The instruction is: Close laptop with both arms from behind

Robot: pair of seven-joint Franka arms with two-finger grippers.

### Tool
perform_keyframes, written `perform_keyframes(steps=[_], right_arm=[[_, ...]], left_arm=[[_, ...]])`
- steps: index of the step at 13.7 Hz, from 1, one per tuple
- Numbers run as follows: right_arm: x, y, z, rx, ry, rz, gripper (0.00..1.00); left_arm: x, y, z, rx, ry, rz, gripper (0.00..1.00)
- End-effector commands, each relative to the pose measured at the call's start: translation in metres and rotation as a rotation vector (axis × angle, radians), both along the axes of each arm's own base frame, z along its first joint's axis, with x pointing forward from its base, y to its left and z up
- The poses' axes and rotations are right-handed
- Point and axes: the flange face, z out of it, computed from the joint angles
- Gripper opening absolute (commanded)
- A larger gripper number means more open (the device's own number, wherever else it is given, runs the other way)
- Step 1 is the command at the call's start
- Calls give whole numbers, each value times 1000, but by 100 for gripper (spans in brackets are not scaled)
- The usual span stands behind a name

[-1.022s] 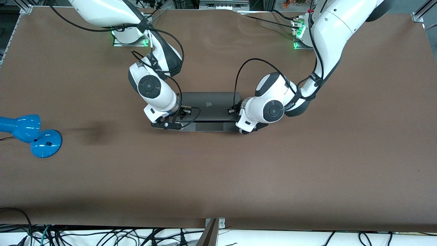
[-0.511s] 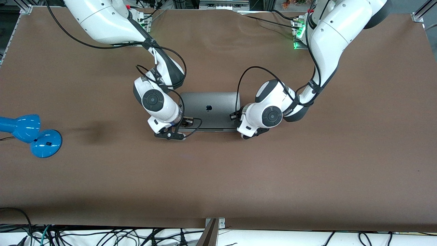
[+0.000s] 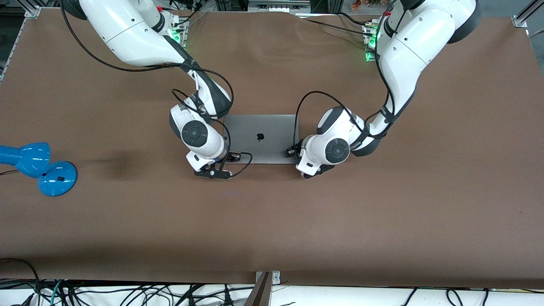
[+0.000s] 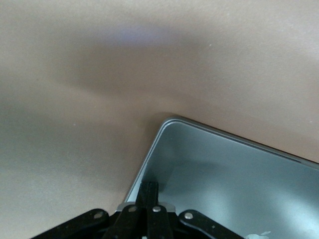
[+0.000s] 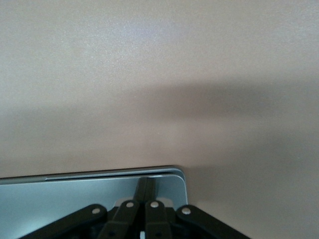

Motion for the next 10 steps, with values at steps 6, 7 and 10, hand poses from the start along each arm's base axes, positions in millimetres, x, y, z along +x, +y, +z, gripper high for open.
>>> perform_keyframes(steps=[6,7,10], right_arm=[[26,-4,42,4,-33,0,100],[23,-7,49,-16,-14,5,100],[26,-27,81,-50,14,36,100]], left_arm=[[9,1,0,24,-44,-17,100],[13,2,13,19,-61,-15,100],[24,16,62,32,-95,-7,100]])
